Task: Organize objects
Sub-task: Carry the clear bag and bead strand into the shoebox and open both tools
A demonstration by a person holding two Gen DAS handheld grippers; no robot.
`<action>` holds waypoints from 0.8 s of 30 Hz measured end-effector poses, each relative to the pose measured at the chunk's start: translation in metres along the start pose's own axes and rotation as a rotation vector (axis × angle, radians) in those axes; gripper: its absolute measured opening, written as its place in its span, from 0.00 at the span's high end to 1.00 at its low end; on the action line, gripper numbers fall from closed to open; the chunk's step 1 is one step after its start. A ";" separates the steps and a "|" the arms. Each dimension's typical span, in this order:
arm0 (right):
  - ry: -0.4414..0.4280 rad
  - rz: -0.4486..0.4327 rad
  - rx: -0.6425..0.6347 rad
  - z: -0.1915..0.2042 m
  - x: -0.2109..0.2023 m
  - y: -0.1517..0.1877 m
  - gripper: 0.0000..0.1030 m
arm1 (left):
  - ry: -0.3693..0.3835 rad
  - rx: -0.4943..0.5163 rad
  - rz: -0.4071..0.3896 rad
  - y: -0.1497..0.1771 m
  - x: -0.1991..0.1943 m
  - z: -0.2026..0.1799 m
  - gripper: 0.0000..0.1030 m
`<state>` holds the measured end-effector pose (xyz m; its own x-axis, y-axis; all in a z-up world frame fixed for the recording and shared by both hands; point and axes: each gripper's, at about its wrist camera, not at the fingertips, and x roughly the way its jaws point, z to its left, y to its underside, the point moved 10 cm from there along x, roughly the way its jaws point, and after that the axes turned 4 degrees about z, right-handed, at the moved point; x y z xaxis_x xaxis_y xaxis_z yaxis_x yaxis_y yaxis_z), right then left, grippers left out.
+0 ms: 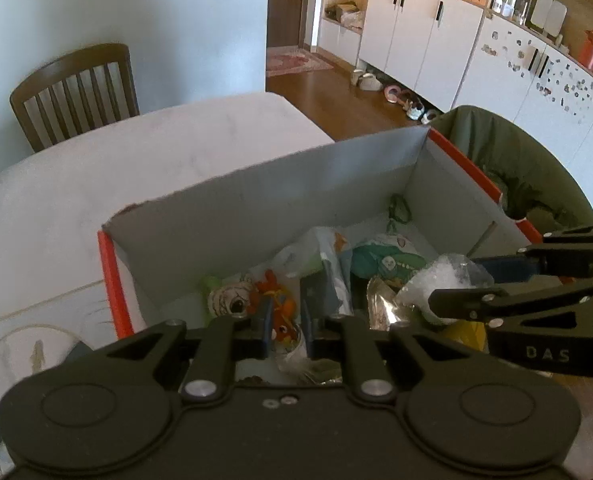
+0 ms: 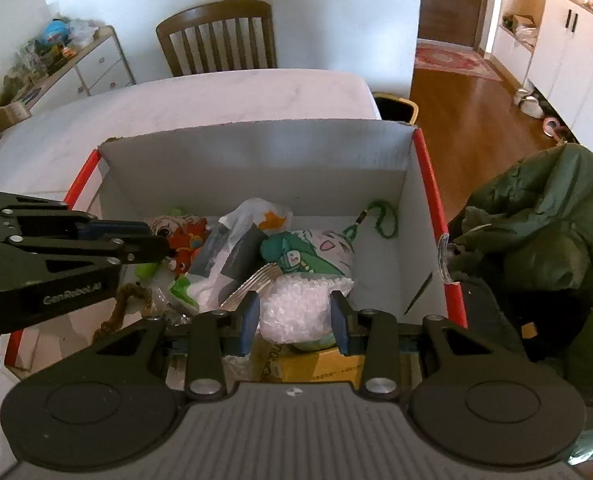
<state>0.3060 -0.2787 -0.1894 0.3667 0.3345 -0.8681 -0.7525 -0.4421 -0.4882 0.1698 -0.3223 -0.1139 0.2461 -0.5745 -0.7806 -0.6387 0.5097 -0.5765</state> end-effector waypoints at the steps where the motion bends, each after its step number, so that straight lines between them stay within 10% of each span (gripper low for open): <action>1: -0.003 0.000 -0.002 0.000 0.000 0.000 0.64 | -0.003 0.001 0.004 0.001 0.001 0.000 0.84; 24: -0.055 -0.151 0.011 0.021 -0.074 0.001 0.50 | 0.026 -0.004 -0.065 0.000 -0.059 -0.005 0.59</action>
<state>0.2672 -0.2863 -0.1240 0.4454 0.4417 -0.7788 -0.6974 -0.3743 -0.6112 0.1509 -0.2916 -0.0666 0.2685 -0.6229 -0.7348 -0.6248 0.4680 -0.6250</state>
